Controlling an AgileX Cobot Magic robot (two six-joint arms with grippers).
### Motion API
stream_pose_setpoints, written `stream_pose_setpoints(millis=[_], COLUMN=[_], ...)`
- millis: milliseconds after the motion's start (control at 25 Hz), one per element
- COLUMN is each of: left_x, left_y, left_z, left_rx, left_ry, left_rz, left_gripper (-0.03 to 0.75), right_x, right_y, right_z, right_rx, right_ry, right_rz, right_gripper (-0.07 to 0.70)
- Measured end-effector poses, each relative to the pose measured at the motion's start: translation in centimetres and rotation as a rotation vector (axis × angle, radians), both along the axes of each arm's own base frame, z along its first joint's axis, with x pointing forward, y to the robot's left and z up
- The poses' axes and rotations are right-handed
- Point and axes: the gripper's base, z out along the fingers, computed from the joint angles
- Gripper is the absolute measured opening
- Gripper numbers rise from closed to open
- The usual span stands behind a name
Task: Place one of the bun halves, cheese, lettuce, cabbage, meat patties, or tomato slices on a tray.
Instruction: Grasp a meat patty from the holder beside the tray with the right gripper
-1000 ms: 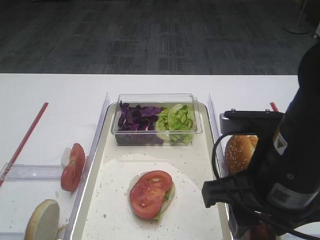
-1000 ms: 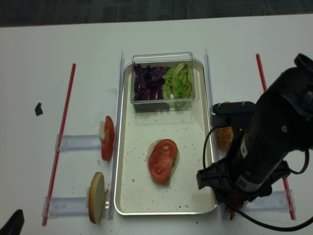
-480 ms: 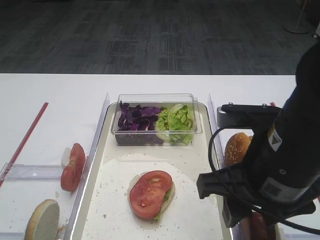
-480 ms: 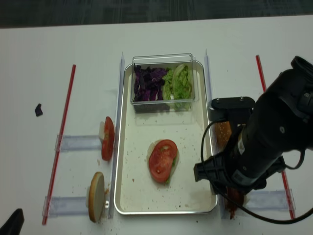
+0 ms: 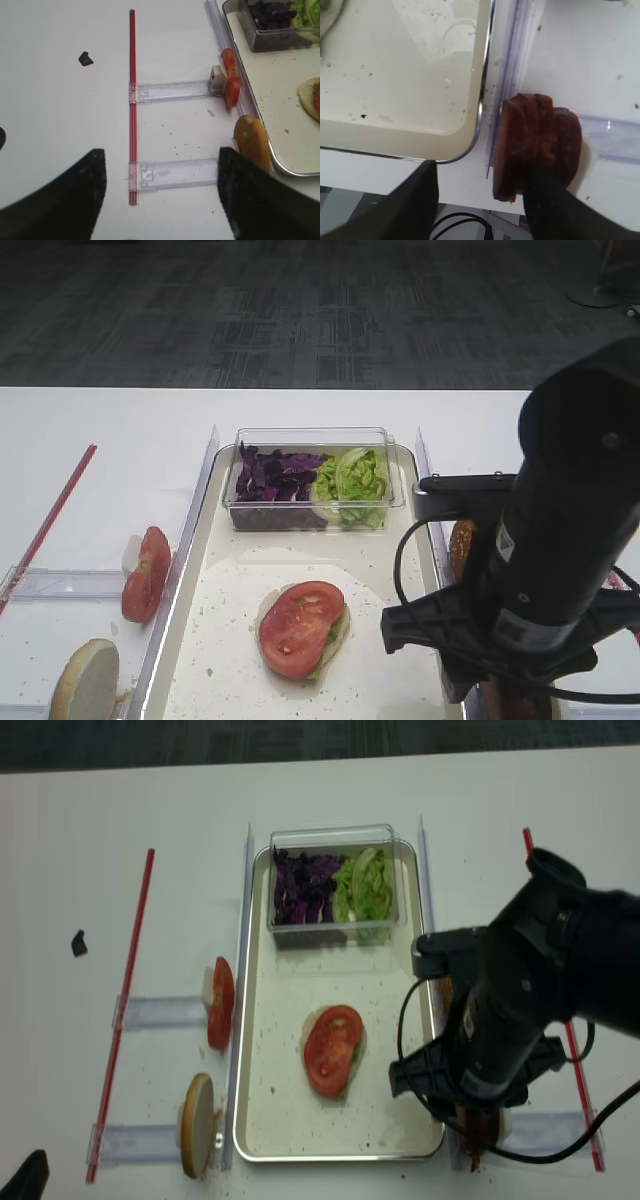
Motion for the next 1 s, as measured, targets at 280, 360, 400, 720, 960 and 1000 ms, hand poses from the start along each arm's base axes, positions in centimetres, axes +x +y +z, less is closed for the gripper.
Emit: stream_pose_setpoints(millis=[280, 360, 400, 720, 960, 1000], left_x=[0.00, 0.00, 0.00, 0.00, 0.00, 0.00], left_y=[0.00, 0.00, 0.00, 0.00, 0.00, 0.00], left_z=[0.00, 0.00, 0.00, 0.00, 0.00, 0.00], left_rx=[0.000, 0.000, 0.000, 0.000, 0.000, 0.000], left_ry=[0.000, 0.000, 0.000, 0.000, 0.000, 0.000], left_rz=[0.000, 0.000, 0.000, 0.000, 0.000, 0.000], left_gripper=[0.440, 0.439, 0.440, 0.440, 0.439, 0.440], right_x=[0.24, 0.26, 0.27, 0.36, 0.38, 0.38], right_y=[0.18, 0.20, 0.19, 0.08, 0.04, 0.04], right_z=[-0.59, -0.63, -0.63, -0.65, -0.65, -0.65], right_rx=[-0.012, -0.012, -0.013, -0.025, -0.029, -0.029], right_ry=[0.011, 0.011, 0.009, -0.001, -0.004, -0.004], right_rz=[0.000, 0.000, 0.001, 0.012, 0.016, 0.016], right_gripper=[0.397, 0.396, 0.393, 0.330, 0.282, 0.266])
